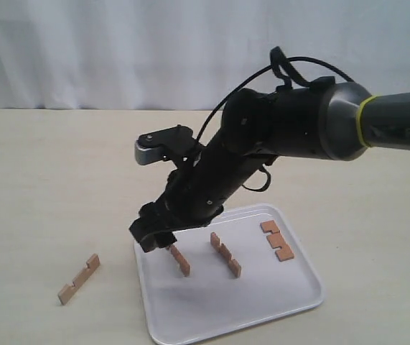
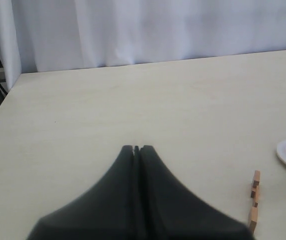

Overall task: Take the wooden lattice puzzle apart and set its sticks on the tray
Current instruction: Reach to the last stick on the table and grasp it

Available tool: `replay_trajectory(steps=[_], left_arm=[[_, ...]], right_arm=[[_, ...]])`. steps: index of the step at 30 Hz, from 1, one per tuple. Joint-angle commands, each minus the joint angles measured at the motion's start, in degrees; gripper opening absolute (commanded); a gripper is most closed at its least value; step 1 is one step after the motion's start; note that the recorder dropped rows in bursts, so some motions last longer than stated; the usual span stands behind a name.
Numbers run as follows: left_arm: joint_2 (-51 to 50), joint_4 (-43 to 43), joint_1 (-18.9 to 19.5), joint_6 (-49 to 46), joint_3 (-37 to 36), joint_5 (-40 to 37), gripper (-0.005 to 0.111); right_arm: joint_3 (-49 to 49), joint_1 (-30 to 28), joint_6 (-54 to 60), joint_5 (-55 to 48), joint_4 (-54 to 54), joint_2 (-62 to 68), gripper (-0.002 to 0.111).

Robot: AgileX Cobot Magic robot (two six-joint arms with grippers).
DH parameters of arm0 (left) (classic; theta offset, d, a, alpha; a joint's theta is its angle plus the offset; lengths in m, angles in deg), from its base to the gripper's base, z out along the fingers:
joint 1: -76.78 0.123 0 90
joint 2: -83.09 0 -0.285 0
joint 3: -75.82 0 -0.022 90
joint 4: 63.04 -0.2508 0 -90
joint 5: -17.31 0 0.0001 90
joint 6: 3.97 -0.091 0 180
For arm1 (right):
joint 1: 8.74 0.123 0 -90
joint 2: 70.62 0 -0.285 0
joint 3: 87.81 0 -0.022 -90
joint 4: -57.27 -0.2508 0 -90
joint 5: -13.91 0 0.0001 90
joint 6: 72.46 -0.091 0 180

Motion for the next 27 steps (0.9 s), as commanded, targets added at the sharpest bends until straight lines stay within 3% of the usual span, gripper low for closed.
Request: replay_trajectory(steps=[1, 4, 10, 20, 27], left_arm=[[0.03, 0.14, -0.06, 0.16, -0.1, 0.95, 0.0], [0.03, 0.14, -0.06, 0.16, -0.1, 0.95, 0.0], [0.03, -0.23, -0.06, 0.16, -0.1, 0.82, 0.0], [0.03, -0.23, -0.06, 0.16, -0.1, 0.82, 0.0], [0.03, -0.23, -0.06, 0.16, -0.1, 0.82, 0.0]], right_arm=[[-0.17, 4.78, -0.19, 6.63, -0.77, -0.4, 0.068], [-0.46, 7.81, -8.0, 11.77, -0.77, -0.01, 0.068], [-4.86, 11.43, -11.32, 12.4, 0.64, 4.8, 0.068], [-21.78, 14.58, -31.72, -0.44, 21.62, 17.38, 0.068], [-26.3, 15.49, -34.59, -1.48, 23.25, 21.96, 0.068]])
